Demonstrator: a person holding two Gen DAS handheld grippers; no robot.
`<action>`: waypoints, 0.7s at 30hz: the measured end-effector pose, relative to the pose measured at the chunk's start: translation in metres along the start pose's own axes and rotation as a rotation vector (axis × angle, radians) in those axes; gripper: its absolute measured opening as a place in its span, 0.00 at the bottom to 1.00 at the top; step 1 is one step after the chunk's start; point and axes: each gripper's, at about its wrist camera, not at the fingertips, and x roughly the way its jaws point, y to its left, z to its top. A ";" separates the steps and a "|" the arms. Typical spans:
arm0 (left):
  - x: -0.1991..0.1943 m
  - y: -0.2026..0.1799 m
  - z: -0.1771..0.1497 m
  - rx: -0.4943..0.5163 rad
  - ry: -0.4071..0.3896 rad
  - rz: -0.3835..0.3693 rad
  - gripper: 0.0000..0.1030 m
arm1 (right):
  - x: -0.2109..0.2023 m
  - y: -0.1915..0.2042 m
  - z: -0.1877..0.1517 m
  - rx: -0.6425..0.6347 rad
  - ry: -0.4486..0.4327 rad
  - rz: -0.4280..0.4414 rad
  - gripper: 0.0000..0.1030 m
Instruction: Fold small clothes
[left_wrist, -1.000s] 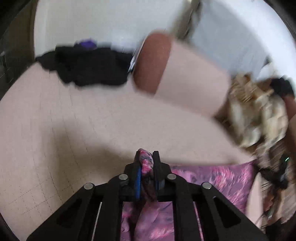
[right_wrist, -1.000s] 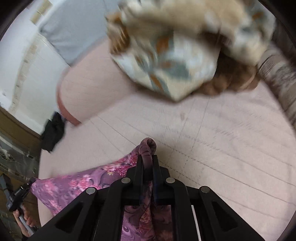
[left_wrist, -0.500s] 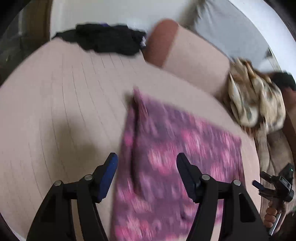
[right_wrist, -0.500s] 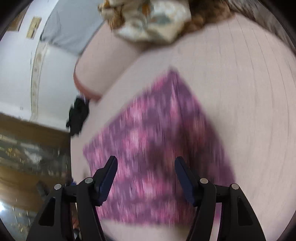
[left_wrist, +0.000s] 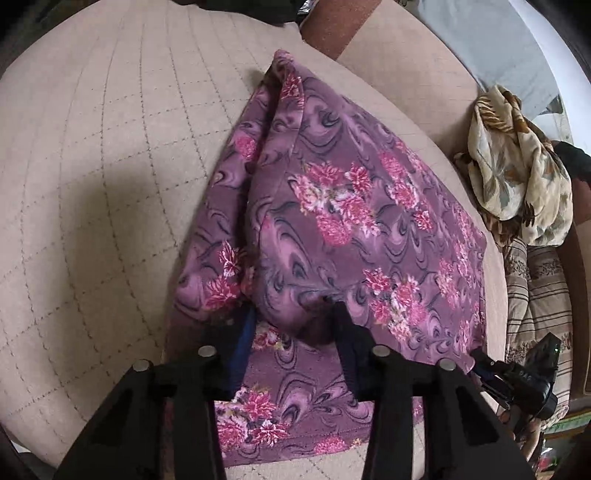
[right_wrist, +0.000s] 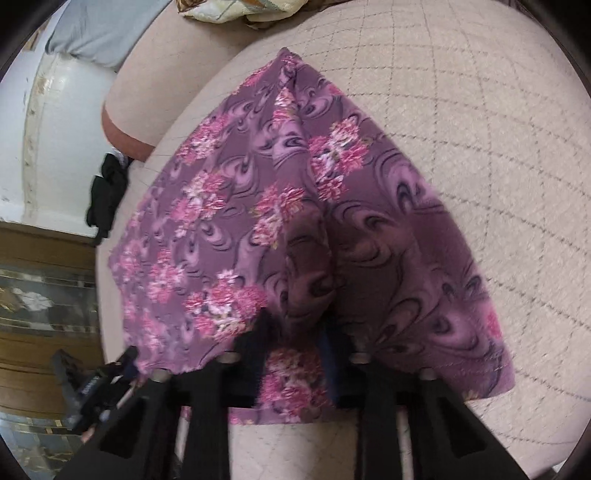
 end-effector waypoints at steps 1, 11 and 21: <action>0.000 -0.001 0.001 0.010 -0.007 0.009 0.12 | 0.001 0.001 0.000 -0.007 -0.005 -0.013 0.10; -0.020 -0.011 -0.035 0.037 0.007 -0.107 0.07 | -0.048 0.008 0.009 -0.058 -0.139 -0.108 0.07; -0.011 -0.012 -0.035 0.062 0.029 -0.096 0.07 | -0.025 -0.005 0.017 -0.026 -0.067 -0.196 0.07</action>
